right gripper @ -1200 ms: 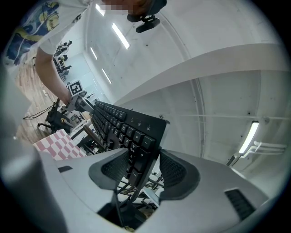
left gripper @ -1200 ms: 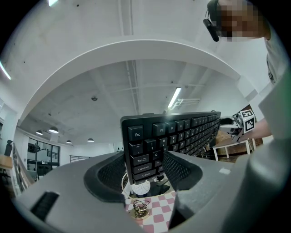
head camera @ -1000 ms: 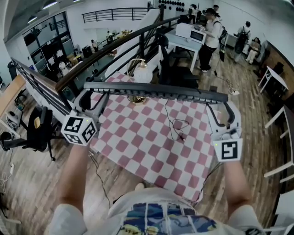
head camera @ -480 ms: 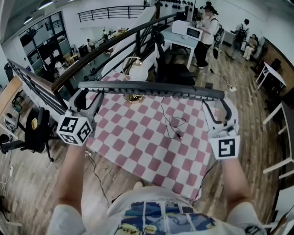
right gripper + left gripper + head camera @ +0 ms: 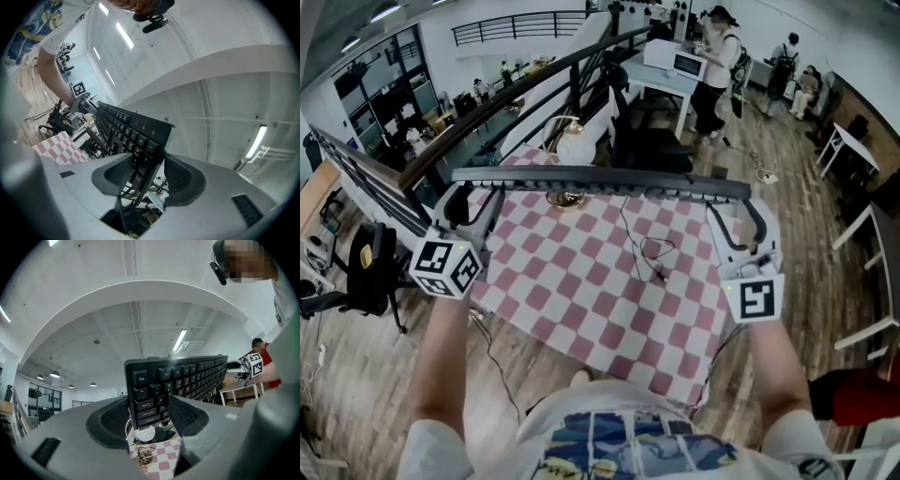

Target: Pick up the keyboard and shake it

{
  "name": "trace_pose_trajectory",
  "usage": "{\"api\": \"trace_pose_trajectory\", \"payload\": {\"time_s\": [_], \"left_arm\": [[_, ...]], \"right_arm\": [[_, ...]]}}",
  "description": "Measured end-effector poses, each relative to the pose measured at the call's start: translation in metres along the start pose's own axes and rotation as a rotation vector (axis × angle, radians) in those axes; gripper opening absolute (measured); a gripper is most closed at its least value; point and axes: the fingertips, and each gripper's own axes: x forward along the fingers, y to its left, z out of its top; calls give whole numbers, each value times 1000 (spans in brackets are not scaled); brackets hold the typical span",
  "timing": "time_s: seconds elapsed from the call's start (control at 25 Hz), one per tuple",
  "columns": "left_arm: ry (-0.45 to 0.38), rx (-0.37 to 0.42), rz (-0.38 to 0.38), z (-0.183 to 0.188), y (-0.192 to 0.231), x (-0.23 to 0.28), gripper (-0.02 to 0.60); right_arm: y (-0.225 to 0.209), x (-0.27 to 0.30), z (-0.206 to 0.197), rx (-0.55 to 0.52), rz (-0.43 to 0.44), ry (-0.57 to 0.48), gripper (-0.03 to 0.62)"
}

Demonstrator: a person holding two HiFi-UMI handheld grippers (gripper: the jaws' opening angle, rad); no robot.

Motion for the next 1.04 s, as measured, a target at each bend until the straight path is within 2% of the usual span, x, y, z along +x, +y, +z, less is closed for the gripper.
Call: {"api": "trace_pose_trajectory", "payload": {"time_s": [0.36,1.04], "left_arm": [[2,-1,-3,0,1,3,258],[0,-4,-6,-3,5,3,259]], "right_arm": [[-2,3,2,8,-6,-21,206],[2,6,-2,12,-7,11,202]]}}
